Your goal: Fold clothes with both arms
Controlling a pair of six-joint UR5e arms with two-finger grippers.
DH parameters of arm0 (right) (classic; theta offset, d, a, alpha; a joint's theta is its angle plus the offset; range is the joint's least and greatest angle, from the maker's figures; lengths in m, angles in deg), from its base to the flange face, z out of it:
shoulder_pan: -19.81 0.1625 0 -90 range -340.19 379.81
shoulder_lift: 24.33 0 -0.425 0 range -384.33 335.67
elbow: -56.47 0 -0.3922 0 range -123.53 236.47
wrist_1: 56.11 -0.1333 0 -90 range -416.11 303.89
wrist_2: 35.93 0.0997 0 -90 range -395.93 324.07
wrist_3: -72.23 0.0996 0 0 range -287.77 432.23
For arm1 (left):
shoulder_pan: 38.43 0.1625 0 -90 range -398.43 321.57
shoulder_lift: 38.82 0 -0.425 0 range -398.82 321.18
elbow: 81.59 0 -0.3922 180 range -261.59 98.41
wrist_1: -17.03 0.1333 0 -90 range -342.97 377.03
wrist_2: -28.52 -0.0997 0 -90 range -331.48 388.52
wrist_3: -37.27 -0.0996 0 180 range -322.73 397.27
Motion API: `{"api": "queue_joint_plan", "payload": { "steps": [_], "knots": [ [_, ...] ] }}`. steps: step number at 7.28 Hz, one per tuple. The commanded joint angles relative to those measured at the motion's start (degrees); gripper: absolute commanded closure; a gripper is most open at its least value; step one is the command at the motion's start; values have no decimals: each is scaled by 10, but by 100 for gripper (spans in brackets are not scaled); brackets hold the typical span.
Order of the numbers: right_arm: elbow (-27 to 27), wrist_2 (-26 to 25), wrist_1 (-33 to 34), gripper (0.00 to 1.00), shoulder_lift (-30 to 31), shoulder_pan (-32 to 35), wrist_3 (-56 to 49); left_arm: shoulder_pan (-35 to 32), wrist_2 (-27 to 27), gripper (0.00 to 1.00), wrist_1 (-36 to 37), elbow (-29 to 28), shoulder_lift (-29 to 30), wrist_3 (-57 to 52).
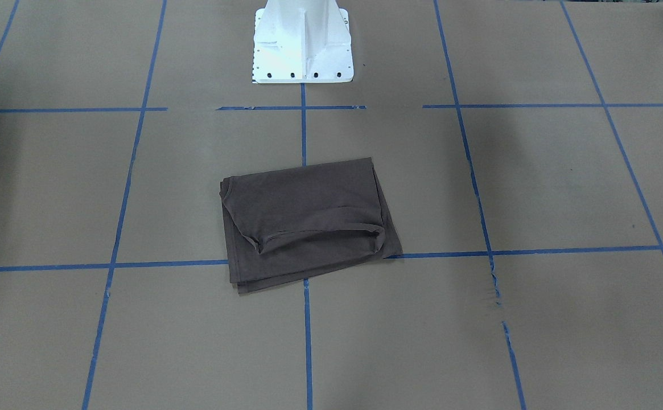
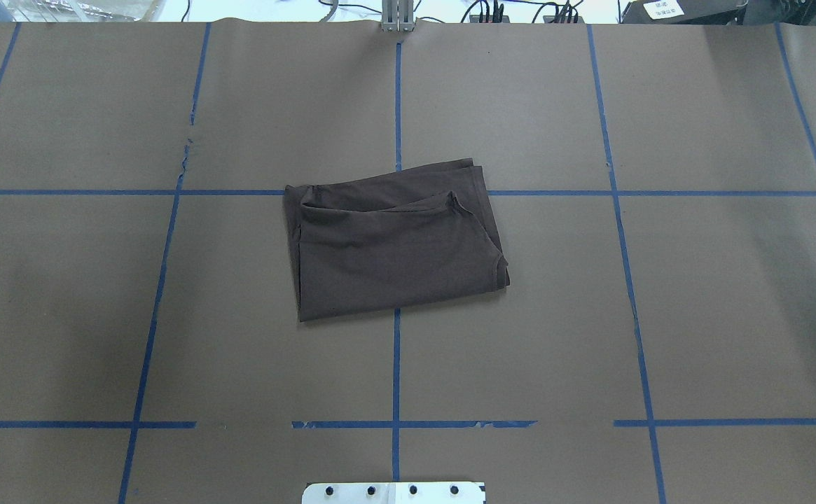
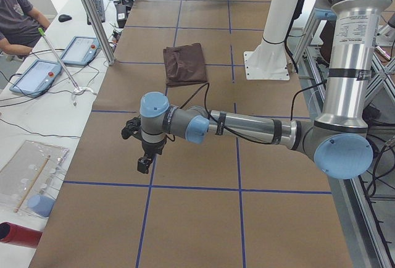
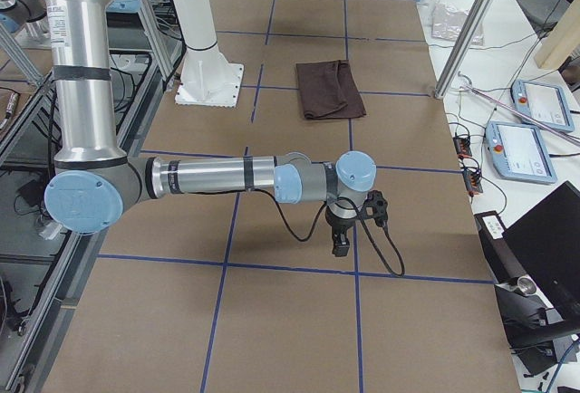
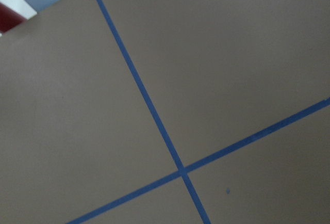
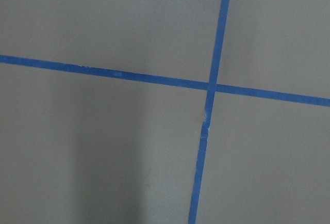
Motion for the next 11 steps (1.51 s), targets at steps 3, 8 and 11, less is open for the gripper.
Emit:
{"api": "queue_joint_plan", "payload": {
  "steps": [3, 8, 11],
  "knots": [
    [15, 29, -1, 0, 19, 40, 0, -60, 80, 0, 105, -22, -24, -157],
    [7, 36, 1, 0, 26, 126, -1, -60, 78, 0, 101, -18, -15, -106],
    [-17, 40, 6, 0, 32, 126, 1, -60, 79, 0, 101, -19, -16, -107]
  ]
}}
